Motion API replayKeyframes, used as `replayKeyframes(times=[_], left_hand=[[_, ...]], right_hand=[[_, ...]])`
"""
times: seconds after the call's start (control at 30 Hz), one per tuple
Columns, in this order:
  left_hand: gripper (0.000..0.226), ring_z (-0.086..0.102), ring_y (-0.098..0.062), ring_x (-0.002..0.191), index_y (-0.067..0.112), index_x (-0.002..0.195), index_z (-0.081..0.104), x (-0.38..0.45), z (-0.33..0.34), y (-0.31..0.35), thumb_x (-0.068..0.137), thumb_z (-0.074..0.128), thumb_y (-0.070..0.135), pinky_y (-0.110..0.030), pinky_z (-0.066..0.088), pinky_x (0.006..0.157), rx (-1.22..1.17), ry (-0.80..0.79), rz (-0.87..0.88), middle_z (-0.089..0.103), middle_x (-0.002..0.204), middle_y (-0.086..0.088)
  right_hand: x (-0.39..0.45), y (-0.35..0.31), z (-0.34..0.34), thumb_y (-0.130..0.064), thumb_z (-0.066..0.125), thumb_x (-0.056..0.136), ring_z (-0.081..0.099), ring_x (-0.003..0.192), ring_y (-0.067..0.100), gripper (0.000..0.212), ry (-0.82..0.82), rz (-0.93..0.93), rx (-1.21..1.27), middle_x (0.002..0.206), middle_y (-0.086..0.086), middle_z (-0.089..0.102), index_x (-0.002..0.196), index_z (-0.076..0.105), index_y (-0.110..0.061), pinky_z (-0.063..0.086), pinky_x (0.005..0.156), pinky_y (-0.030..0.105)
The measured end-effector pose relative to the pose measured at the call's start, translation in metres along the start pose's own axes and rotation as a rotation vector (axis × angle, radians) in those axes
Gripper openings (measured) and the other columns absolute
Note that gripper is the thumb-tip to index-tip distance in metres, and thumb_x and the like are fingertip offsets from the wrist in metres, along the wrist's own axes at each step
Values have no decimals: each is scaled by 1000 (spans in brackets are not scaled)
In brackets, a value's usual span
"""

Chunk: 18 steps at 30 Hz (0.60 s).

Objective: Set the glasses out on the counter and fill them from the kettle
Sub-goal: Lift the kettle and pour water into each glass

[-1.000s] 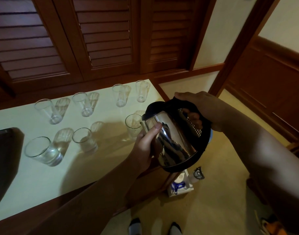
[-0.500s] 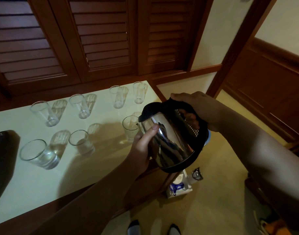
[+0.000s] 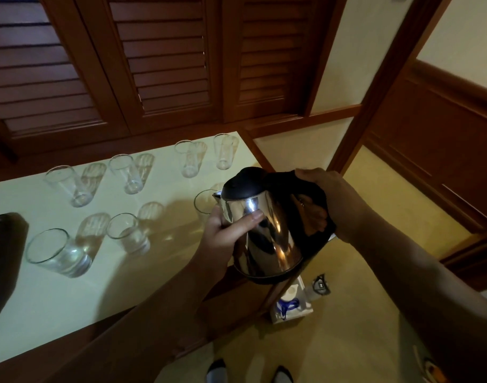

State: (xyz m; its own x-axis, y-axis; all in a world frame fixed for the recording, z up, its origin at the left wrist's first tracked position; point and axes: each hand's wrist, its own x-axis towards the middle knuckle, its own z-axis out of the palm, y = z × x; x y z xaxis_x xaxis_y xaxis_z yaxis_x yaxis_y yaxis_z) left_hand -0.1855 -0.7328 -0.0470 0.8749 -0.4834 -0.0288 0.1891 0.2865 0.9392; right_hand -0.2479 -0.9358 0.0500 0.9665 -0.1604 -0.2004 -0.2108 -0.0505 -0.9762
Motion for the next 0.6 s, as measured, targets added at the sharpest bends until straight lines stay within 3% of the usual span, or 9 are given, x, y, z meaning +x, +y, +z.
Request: replayKeyframes(times=[0.07, 0.17, 0.3, 0.4, 0.6], left_hand=[[21, 80, -22, 87, 15, 105, 77, 1, 4, 2, 84, 76, 15, -27, 62, 74, 17, -14, 37, 82, 92, -7], [32, 81, -21, 86, 5, 114, 69, 2, 12, -2, 85, 75, 15, -27, 62, 73, 29, -35, 46, 82, 91, -7], [37, 81, -22, 86, -1, 118, 67, 7, 28, -7, 87, 71, 18, -28, 63, 74, 33, -77, 26, 83, 92, -8], [30, 81, -20, 88, 9, 115, 70, 15, 41, -12, 87, 70, 19, -25, 62, 75, 31, -80, 16, 83, 93, -5], [42, 80, -27, 94, 8, 122, 70, 28, 66, -18, 87, 75, 29, -30, 64, 80, 4, -88, -24, 82, 101, -12]], right_hand=[[-3, 5, -4, -46, 60, 94, 36, 34, 14, 54, 6, -28, 35, 44, -2, 42, 61, 64, -3, 34, 41, 23], [-9, 8, -12, -45, 58, 97, 36, 34, 18, 54, 13, -56, 3, 43, -1, 42, 49, 57, -21, 32, 45, 28], [-18, 2, -25, -30, 52, 105, 47, 32, 7, 58, 50, -49, -14, 41, -6, 51, 47, 61, -22, 39, 39, 17], [-23, -4, -37, -25, 50, 107, 55, 35, 1, 52, 87, -34, -22, 42, -7, 58, 58, 64, -19, 43, 42, 14], [-27, -15, -57, -31, 49, 108, 53, 35, 2, 68, 113, -24, -94, 42, -7, 56, 42, 67, -27, 42, 45, 15]])
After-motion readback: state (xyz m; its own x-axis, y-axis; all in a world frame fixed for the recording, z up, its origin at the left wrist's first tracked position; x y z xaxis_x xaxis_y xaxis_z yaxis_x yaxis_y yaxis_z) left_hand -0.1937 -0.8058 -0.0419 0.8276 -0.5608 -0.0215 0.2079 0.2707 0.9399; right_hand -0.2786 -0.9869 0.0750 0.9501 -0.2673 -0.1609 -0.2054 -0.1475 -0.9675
